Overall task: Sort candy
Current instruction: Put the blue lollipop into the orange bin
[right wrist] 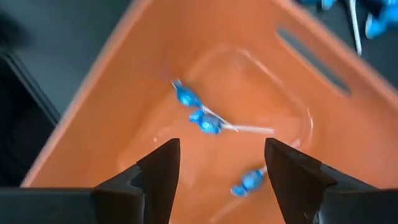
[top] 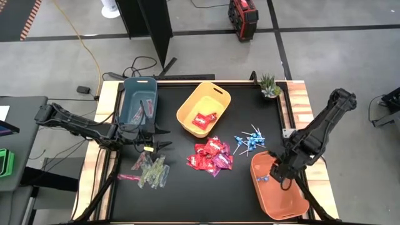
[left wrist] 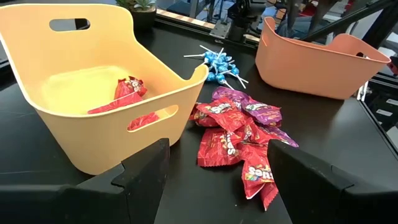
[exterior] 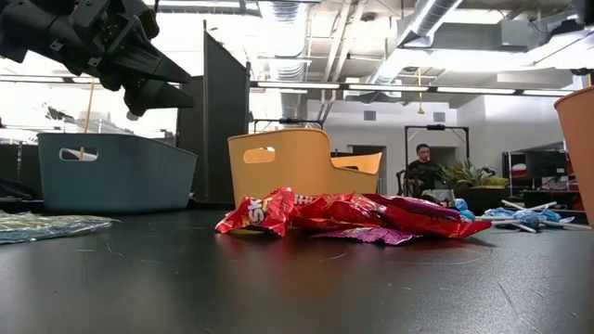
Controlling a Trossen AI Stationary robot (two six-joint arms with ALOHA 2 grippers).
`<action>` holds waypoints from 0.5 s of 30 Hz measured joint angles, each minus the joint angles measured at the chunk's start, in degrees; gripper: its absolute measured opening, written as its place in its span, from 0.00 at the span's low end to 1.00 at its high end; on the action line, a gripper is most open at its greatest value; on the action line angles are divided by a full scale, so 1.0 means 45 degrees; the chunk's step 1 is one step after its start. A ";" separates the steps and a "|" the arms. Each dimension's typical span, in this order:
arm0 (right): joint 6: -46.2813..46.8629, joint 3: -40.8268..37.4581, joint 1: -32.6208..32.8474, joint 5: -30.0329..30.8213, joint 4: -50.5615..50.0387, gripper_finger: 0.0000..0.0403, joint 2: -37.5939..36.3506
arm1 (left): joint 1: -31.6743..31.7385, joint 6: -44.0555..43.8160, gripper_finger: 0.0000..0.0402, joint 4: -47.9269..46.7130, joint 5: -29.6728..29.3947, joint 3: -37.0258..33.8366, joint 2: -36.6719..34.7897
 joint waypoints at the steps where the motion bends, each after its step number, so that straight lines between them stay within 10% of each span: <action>1: -0.0398 0.0188 -0.0270 0.0069 -0.0024 0.59 0.0000 | -0.0005 0.0000 0.67 0.0005 0.0005 -0.0001 0.0002; 15: -0.7121 0.1615 -0.4658 0.2150 0.0946 0.46 0.0007 | -0.0001 0.0663 0.67 -0.0015 0.0039 0.0000 0.0000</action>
